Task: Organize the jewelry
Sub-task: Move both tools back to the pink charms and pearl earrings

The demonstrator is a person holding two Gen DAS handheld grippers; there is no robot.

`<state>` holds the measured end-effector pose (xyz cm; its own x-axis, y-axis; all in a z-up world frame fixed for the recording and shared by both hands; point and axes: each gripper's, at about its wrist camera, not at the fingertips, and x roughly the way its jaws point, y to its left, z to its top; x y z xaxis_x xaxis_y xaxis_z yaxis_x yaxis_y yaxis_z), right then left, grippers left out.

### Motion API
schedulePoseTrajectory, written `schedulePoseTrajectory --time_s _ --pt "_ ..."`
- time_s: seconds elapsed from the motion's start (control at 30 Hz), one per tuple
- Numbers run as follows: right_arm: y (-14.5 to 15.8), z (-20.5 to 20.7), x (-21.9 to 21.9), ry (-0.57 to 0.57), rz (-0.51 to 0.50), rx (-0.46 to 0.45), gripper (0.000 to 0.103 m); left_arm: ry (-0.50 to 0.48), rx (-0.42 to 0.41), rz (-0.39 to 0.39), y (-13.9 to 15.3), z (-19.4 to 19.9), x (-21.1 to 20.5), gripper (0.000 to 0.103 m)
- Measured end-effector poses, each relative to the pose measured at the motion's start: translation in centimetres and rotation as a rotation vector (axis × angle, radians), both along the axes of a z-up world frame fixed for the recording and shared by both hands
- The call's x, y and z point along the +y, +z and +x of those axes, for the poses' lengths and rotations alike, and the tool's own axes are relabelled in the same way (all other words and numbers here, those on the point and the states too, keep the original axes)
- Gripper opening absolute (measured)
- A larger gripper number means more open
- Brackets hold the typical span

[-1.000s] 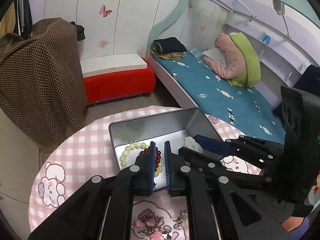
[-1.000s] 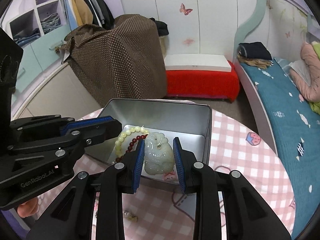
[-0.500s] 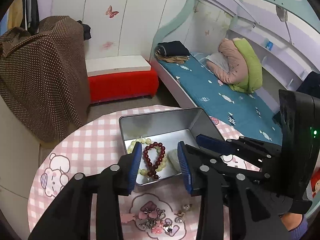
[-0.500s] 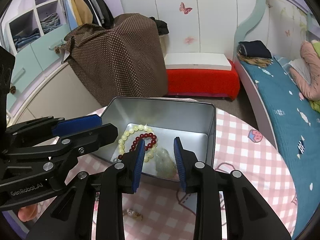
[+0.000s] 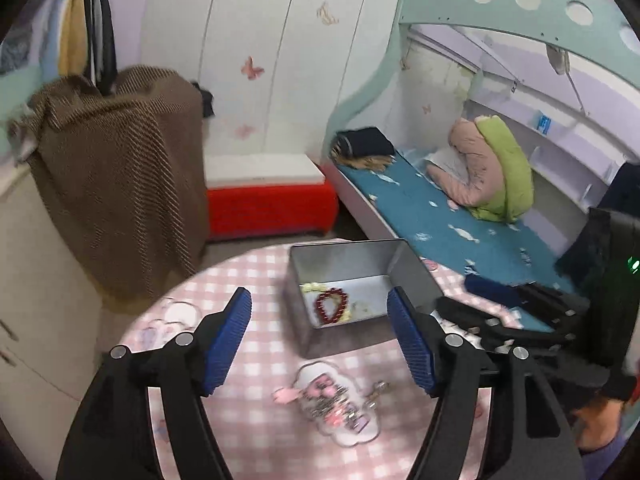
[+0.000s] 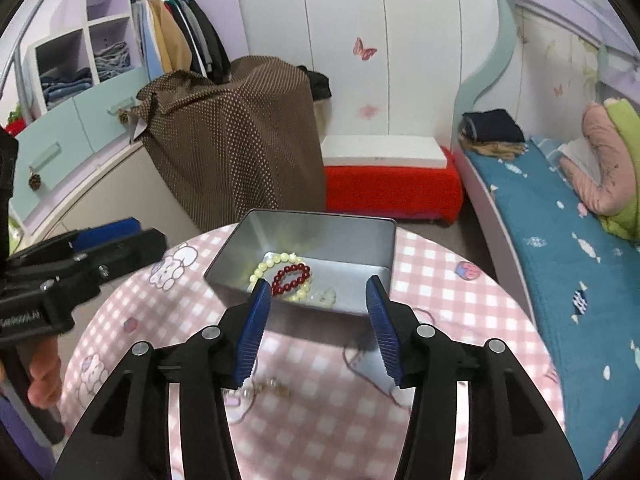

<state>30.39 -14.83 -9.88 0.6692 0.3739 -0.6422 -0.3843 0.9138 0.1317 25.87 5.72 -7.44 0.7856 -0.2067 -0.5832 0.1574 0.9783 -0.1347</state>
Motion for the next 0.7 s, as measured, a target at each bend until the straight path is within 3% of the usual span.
schedulePoseTrajectory --time_s 0.2,0.7 --pt "0.1 -3.8 -1.7 -0.001 -0.009 -0.021 0.052 0.054 -0.07 0.057 -0.1 -4.1 0.6 0.068" --pt "-2.4 -6.8 -1.1 0.014 -0.053 0.034 0.052 0.076 0.033 0.038 -4.2 -6.0 1.8 0.068"
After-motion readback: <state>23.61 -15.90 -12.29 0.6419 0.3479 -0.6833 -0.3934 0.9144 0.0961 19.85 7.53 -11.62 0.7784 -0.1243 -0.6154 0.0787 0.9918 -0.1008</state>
